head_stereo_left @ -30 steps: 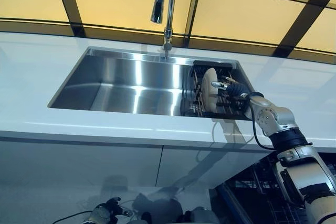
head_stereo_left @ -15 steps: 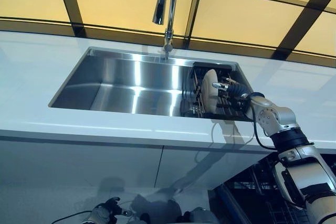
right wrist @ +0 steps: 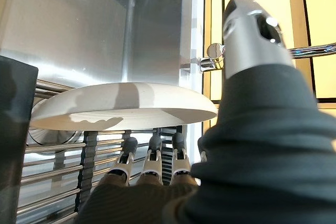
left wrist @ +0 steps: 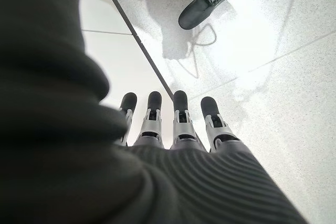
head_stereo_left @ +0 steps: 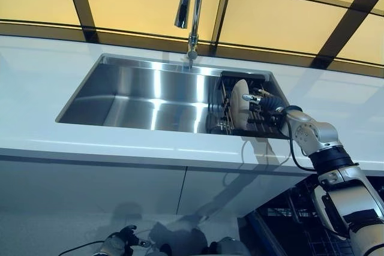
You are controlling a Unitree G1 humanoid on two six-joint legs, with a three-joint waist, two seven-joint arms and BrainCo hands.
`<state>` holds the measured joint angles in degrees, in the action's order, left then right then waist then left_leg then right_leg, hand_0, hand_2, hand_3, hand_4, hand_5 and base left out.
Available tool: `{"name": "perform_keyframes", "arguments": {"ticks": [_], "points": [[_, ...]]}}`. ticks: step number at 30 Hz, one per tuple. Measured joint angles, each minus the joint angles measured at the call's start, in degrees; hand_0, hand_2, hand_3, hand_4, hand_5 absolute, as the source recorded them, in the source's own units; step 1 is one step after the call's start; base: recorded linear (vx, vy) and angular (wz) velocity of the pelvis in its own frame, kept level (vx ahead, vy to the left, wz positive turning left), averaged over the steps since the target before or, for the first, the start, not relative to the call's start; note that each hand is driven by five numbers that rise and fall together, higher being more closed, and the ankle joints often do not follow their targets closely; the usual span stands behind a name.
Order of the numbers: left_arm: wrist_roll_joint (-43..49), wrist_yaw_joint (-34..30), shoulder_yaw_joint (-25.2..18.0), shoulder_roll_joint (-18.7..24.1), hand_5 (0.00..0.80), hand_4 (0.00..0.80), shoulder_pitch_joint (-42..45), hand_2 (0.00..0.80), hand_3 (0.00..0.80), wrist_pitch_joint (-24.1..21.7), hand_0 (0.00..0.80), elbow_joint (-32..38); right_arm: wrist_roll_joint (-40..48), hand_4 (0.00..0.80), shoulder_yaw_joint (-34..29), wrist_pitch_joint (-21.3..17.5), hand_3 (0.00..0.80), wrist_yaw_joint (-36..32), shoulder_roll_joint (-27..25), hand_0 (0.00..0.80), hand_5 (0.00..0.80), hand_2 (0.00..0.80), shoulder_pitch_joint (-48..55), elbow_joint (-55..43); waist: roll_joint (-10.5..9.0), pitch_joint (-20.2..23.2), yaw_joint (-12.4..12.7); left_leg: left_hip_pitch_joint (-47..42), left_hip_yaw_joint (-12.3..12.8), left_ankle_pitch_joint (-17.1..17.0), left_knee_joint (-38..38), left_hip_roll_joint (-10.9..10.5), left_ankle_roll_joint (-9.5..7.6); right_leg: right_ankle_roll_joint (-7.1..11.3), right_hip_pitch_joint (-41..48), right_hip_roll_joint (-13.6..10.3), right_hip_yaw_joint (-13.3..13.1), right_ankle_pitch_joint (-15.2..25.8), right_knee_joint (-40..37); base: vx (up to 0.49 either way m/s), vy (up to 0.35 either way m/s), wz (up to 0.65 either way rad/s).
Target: Take plates into dishwasher
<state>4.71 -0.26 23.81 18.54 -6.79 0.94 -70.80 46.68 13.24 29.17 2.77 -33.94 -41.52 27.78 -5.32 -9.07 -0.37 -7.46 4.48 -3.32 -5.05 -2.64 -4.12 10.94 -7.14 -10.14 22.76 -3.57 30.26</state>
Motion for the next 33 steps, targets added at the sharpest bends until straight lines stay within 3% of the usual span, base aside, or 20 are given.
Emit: {"name": "perform_keyframes", "arguments": {"ticks": [33], "points": [[0.0, 0.0, -0.03, 0.2, 0.0, 0.0, -0.02, 0.0, 0.0, 0.99, 0.0, 0.0, -0.49, 0.0, 1.07, 0.47, 0.0, 0.44, 3.38, 0.0, 0.0, 0.0, 0.02, 1.29, -0.22, 0.44, -0.04, -0.25, 0.8, 0.0, 0.2, 0.05, 0.0, 0.0, -0.1, 0.05, -0.05, 0.0, -0.07, 0.0, -0.001, 0.0]]}}
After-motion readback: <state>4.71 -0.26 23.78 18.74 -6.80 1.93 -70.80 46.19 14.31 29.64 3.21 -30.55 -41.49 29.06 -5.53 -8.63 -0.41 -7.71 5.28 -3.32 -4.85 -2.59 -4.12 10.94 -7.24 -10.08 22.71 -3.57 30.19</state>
